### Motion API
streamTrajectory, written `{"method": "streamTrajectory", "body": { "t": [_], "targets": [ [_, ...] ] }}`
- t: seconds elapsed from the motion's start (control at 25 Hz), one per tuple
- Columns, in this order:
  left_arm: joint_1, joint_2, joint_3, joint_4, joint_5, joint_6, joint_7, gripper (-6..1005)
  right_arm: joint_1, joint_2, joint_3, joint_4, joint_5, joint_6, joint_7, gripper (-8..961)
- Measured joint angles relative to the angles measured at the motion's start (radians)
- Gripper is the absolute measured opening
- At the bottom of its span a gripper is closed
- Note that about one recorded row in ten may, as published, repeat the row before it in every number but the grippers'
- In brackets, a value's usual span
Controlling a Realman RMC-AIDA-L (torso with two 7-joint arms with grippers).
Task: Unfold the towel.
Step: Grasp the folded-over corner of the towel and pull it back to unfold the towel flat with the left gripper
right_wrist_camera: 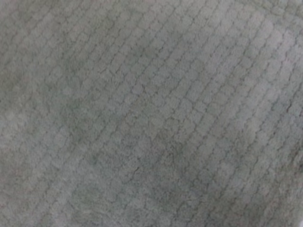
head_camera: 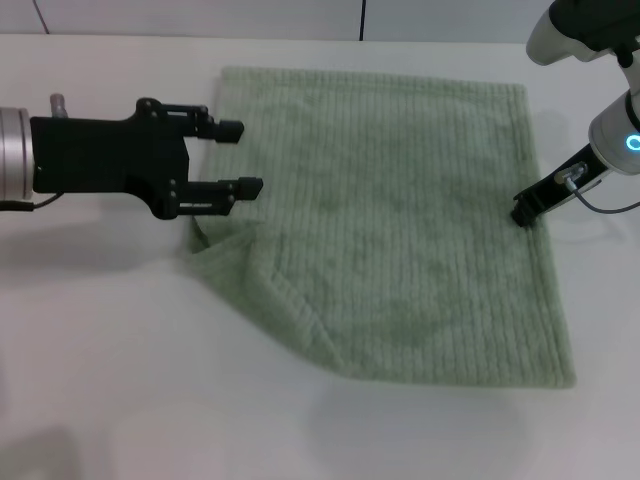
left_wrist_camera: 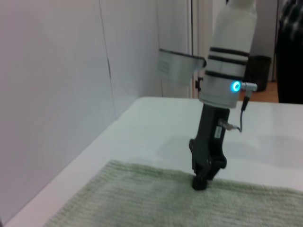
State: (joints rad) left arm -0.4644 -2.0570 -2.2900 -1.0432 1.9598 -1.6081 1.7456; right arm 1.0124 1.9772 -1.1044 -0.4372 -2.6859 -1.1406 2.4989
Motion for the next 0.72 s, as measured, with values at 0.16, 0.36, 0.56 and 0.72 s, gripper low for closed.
{"method": "streamTrajectory", "body": {
  "t": [0.16,0.36,0.56,0.72],
  "targets": [
    [-0.003,0.001,0.007,0.008,-0.007,0.002,0.005,693,0.0,0.0,0.0,0.0,0.0,0.0,0.0,0],
    [-0.012,0.001,0.005,0.024,0.002,0.006,0.004,758,0.001,0.0,0.0,0.0,0.0,-0.001,0.0,0],
    [-0.013,0.002,0.003,0.027,0.002,0.007,0.005,798,0.0,0.0,0.0,0.0,0.0,-0.002,0.0,0],
    [-0.013,0.001,0.006,0.027,0.003,0.01,0.005,799,0.0,0.0,0.0,0.0,0.0,-0.002,0.0,0]
  ]
}}
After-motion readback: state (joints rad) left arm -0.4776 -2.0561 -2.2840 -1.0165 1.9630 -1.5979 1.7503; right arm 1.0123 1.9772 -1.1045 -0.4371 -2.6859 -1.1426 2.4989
